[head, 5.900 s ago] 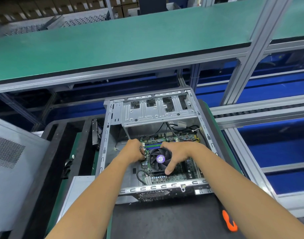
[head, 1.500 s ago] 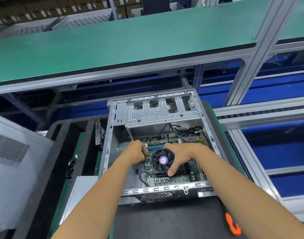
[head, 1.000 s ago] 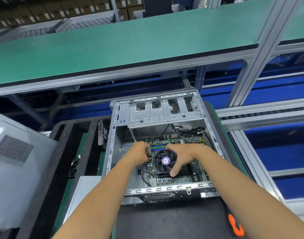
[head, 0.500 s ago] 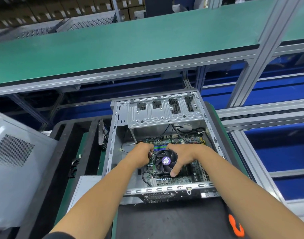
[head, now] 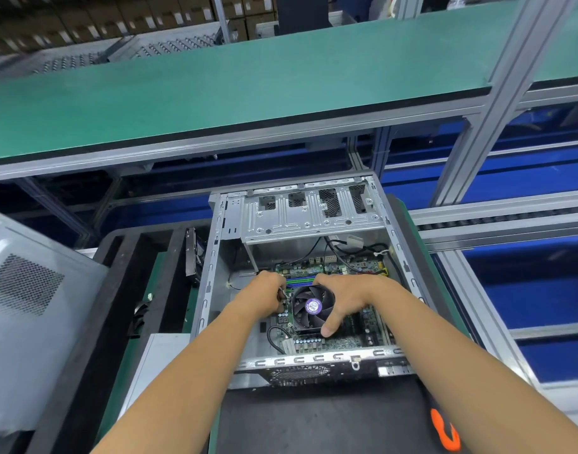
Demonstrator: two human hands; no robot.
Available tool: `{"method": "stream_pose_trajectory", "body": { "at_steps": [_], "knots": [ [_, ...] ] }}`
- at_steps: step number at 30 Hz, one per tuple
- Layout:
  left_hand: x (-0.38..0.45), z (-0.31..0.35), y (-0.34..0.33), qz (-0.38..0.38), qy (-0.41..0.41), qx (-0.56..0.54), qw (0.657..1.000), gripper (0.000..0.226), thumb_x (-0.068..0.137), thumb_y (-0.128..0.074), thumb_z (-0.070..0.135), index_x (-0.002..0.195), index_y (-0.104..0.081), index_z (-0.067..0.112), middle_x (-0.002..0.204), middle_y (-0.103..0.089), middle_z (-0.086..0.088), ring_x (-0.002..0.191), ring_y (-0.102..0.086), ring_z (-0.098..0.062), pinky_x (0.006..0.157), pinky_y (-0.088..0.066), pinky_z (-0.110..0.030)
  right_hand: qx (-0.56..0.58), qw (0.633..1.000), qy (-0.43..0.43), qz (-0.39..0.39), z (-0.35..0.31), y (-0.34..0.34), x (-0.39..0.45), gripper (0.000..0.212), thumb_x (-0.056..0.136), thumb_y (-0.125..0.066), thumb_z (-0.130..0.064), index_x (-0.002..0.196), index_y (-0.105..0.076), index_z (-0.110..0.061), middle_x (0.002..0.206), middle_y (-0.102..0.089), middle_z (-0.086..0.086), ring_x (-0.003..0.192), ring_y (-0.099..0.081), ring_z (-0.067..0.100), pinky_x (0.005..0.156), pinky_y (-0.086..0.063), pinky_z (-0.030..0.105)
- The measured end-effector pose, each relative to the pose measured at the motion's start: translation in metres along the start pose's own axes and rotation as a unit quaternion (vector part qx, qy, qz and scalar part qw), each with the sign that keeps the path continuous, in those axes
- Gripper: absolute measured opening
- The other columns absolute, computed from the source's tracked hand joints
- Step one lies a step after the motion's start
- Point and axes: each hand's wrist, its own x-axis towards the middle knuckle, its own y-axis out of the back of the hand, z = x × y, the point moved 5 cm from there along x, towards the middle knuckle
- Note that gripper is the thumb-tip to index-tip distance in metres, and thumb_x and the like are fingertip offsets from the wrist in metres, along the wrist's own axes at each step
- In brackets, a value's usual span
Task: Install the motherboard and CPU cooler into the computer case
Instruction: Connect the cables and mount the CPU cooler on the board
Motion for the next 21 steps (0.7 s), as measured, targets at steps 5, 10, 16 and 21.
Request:
{"method": "stream_pose_trajectory", "body": {
  "at_steps": [5, 10, 16, 21],
  "knots": [
    [0.0, -0.004, 0.003, 0.005, 0.023, 0.022, 0.999, 0.014, 0.082, -0.07, 0.015, 0.089, -0.061, 0.008, 0.1, -0.061, -0.013, 0.085, -0.061, -0.028, 0.067, -0.042, -0.028, 0.005, 1.0, 0.001, -0.006, 0.0, -0.001, 0.0, 0.108, 0.064, -0.087, -0.044, 0.147, -0.019, -0.026, 0.15, -0.036, 0.001, 0.128, -0.044, 0.028, 0.103, -0.041, 0.044],
    [0.001, 0.0, 0.006, 0.005, 0.033, 0.058, 0.998, 0.026, 0.079, -0.073, 0.016, 0.066, -0.05, 0.012, 0.074, -0.055, -0.007, 0.072, -0.053, -0.025, 0.063, -0.04, -0.028, 0.007, 1.0, 0.001, -0.008, 0.0, -0.001, -0.001, 0.11, 0.063, -0.088, -0.044, 0.147, -0.02, -0.026, 0.146, -0.04, 0.002, 0.123, -0.046, 0.026, 0.099, -0.042, 0.041],
    [0.004, 0.01, 0.005, -0.001, 0.023, 0.116, 0.993, 0.038, 0.078, -0.064, 0.001, 0.055, -0.036, 0.012, 0.057, -0.04, -0.004, 0.063, -0.048, -0.026, 0.056, -0.038, -0.031, 0.005, 1.0, -0.004, -0.011, 0.001, -0.001, 0.001, 0.108, 0.063, -0.088, -0.045, 0.145, -0.021, -0.024, 0.145, -0.039, 0.002, 0.122, -0.046, 0.025, 0.1, -0.043, 0.042],
    [-0.005, 0.004, 0.011, -0.017, 0.015, 0.066, 0.998, 0.016, 0.081, -0.061, 0.001, 0.071, -0.053, 0.01, 0.07, -0.053, -0.004, 0.064, -0.052, -0.022, 0.056, -0.04, -0.029, 0.019, 1.0, 0.003, -0.01, 0.002, -0.002, -0.002, 0.103, 0.064, -0.087, -0.046, 0.142, -0.024, -0.024, 0.142, -0.042, 0.002, 0.122, -0.048, 0.026, 0.102, -0.043, 0.045]
  ]
}}
